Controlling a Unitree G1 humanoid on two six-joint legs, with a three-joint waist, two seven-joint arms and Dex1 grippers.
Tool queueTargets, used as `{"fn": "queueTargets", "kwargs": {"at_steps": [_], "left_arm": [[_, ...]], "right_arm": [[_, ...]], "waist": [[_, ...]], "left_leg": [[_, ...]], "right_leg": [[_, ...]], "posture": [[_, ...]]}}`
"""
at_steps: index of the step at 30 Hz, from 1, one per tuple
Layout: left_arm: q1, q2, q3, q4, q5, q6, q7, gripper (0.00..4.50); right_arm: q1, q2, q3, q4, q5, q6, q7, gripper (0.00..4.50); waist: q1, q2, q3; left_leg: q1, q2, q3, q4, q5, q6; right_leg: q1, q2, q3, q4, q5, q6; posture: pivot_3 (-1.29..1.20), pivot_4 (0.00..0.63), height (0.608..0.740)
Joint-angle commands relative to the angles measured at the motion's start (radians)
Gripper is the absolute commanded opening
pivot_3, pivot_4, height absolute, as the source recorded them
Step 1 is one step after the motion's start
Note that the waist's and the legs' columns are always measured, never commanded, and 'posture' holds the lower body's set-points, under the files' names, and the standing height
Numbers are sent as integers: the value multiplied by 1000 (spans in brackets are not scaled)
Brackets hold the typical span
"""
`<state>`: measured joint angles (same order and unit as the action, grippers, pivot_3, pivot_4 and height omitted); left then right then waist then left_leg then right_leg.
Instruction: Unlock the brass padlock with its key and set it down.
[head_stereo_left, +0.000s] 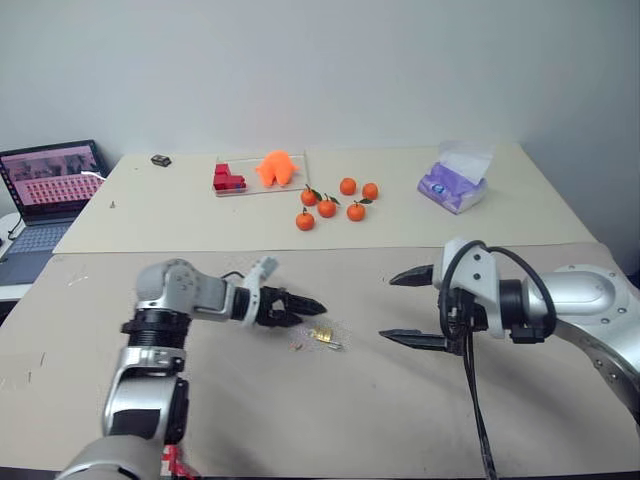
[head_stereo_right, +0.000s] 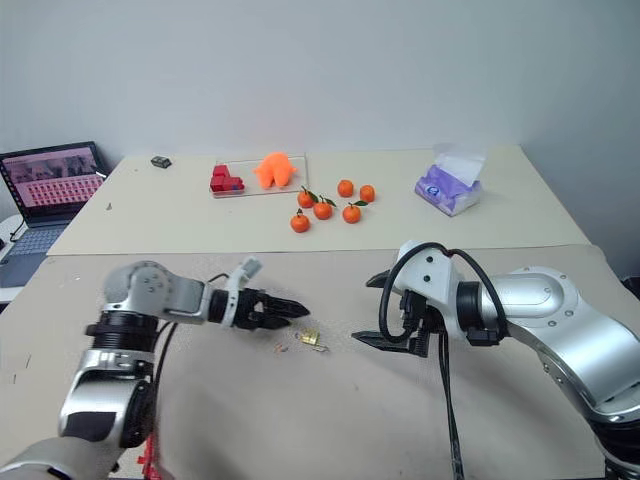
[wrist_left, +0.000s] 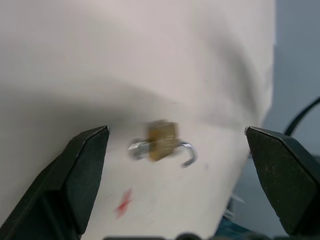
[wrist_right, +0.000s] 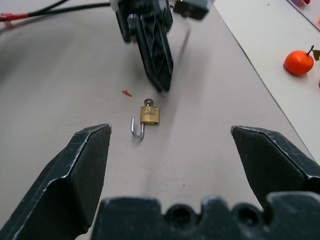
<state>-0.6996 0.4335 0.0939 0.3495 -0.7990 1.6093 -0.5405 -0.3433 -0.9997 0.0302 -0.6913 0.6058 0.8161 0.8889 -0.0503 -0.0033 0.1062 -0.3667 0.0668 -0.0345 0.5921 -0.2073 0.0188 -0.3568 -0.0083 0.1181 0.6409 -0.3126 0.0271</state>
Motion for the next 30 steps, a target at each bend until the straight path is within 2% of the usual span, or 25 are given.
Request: {"fn": "queueTargets", "kwargs": {"at_steps": [1, 2, 4, 6, 8, 10, 12, 14, 17, 19, 25, 27, 30], "left_arm": [[8, 91, -49, -11, 51, -40, -41, 4491], [13, 119, -74, -25, 59, -60, -63, 4491], [51, 223, -206, -129, 104, -227, -220, 4491], [95, 296, -280, -214, 173, -488, -401, 4491], [129, 348, -297, -259, 233, -720, -543, 4491], [154, 402, -305, -282, 299, -910, -646, 4491], [171, 439, -291, -282, 363, -1078, -699, 4491], [182, 463, -271, -277, 404, -1176, -715, 4491], [201, 547, -272, -280, 433, -1208, -808, 4491], [197, 570, -239, -298, 412, -1183, -820, 4491], [172, 549, -136, -397, 290, -1041, -796, 4491], [143, 517, -72, -449, 177, -920, -750, 4491], [144, 471, -22, -488, 140, -891, -686, 4491]], "right_arm": [[-36, 11, 7, 10, -17, -44, 20, 4500], [-40, 13, 12, 17, -21, -49, 26, 4500], [-46, 13, 17, 28, -22, -53, 42, 4500], [-47, 10, 11, 38, -7, -48, 59, 4500], [-34, -4, -14, 44, 28, -29, 89, 4500], [-5, -28, -48, 51, 48, -23, 119, 4500], [31, -47, -95, 66, 63, -28, 139, 4500], [58, -53, -152, 82, 101, -12, 145, 4500], [91, -57, -249, 83, 221, 64, 154, 4500], [92, -44, -296, 92, 271, 93, 127, 4500], [118, -48, -361, 134, 289, 100, 94, 4500], [132, -38, -376, 161, 277, 92, 75, 4500], [129, -29, -379, 171, 278, 85, 50, 4500]], "waist": [[3, -1, 0], [3, -1, 1], [1, -1, 1], [1, -1, 1], [8, 0, 2], [21, 1, 1], [37, 0, 2], [46, 0, 2], [46, -1, 2], [43, 0, 3], [38, -1, 4], [37, -2, 4], [37, -3, 5]], "left_leg": [[0, 0, 0, 0, 0, 0], [-1, 0, 0, 0, 0, 0], [-2, 0, 0, 0, 0, 0], [-2, 0, 0, -2, 1, -2], [-2, 1, 0, -3, 6, -11], [-4, 1, 1, -2, 5, -11], [-6, 1, 1, -2, 5, -11], [-8, 1, 2, -1, 4, -10], [-9, 1, 4, -1, 4, -9], [-11, 1, 4, -1, 1, -4], [-14, 2, 4, 1, 0, -3], [-14, 2, 4, 1, 0, -3], [-16, 2, 4, 2, 0, -2]], "right_leg": [[-1, 0, 0, 0, 0, 0], [-2, 0, 0, 0, 0, 0], [-5, 0, 0, 0, 0, 0], [-6, 0, 1, 1, 0, -1], [-6, 0, 0, 2, -1, -2], [-10, -1, 0, 2, -1, -3], [-11, -1, -1, 1, -1, -3], [-11, -2, -1, -1, -1, -3], [-12, -2, 0, -1, -1, -3], [-12, -2, 0, 0, -1, -3], [-12, -1, 0, 2, -1, -3], [-12, -1, 0, 2, -1, -3], [-12, -1, -1, 2, -1, -3]], "posture": [[0, 150, 661], [0, 150, 661], [0, 150, 661], [0, 150, 661], [0, 150, 661], [0, 150, 661], [0, 150, 661], [0, 150, 661], [0, 150, 661], [0, 150, 661], [0, 150, 661], [0, 150, 661], [0, 150, 661]]}}
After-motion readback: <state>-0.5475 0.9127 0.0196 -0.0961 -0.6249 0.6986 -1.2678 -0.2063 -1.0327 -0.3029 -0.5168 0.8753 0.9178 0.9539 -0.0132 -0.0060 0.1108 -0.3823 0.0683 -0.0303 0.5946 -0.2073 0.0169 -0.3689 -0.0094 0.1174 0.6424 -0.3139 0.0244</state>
